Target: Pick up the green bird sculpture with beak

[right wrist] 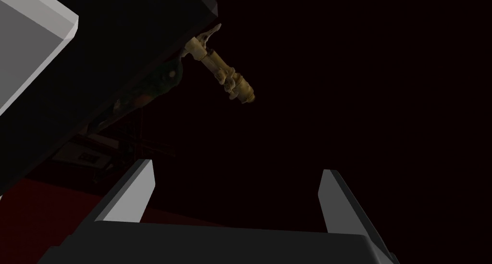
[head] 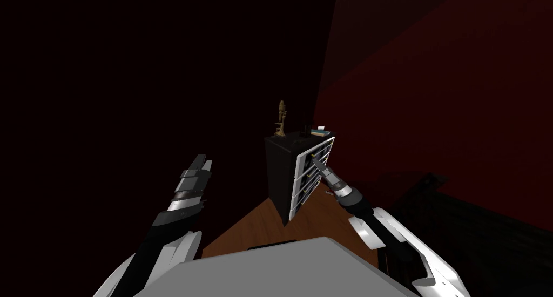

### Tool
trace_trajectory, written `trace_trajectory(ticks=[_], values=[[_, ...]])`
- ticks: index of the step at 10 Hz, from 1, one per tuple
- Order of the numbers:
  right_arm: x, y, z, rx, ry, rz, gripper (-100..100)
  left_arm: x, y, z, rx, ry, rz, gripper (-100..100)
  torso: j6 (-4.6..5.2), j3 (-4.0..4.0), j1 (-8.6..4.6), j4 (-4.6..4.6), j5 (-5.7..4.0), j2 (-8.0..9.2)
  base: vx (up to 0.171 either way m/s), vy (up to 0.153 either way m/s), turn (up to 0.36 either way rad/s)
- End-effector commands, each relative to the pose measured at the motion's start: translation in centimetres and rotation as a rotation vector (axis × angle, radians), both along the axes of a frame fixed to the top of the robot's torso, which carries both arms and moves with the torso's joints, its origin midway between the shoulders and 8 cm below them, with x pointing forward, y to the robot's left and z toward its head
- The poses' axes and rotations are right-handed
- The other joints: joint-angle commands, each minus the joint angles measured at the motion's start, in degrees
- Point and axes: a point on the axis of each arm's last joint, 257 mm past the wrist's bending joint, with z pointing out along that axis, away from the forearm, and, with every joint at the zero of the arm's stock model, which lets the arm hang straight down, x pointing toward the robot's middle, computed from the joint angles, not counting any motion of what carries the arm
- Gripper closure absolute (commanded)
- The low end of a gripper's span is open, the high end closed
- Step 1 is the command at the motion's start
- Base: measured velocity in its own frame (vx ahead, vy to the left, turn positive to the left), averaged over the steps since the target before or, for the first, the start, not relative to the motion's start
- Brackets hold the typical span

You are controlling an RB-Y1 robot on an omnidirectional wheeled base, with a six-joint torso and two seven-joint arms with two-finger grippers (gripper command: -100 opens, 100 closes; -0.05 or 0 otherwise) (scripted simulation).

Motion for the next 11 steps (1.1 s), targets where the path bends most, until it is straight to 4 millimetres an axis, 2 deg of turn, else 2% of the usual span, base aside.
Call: trace_trajectory(ticks=[1, 3, 6, 11], values=[[0.0, 0.0, 0.0, 0.0, 0.0, 0.0, -100, 0.0, 0.0, 0.0, 0.0, 0.0, 0.0, 0, 0.0, 0.0, 0.0, 0.0, 0.0, 0.0, 0.0, 0.0, 0.0], [0.0, 0.0, 0.0, 0.0, 0.0, 0.0, -100, 0.0, 0.0, 0.0, 0.0, 0.0, 0.0, 0, 0.01, -0.02, -0.06, -0.01, -0.01, -0.04, 0.005, -0.006, -0.016], [0.5, -1.1, -1.5, -0.117, 0.034, -0.025, -100, 0.0, 0.0, 0.0, 0.0, 0.0, 0.0, 0, 0.03, -0.08, -0.21, -0.03, -0.05, -0.13, 0.03, -0.035, -0.103], [0.5, -1.1, -1.5, -0.117, 0.034, -0.025, -100, 0.0, 0.0, 0.0, 0.0, 0.0, 0.0, 0, 0.0, -0.01, -0.04, -0.01, -0.01, -0.02, 0.007, -0.008, -0.005]])
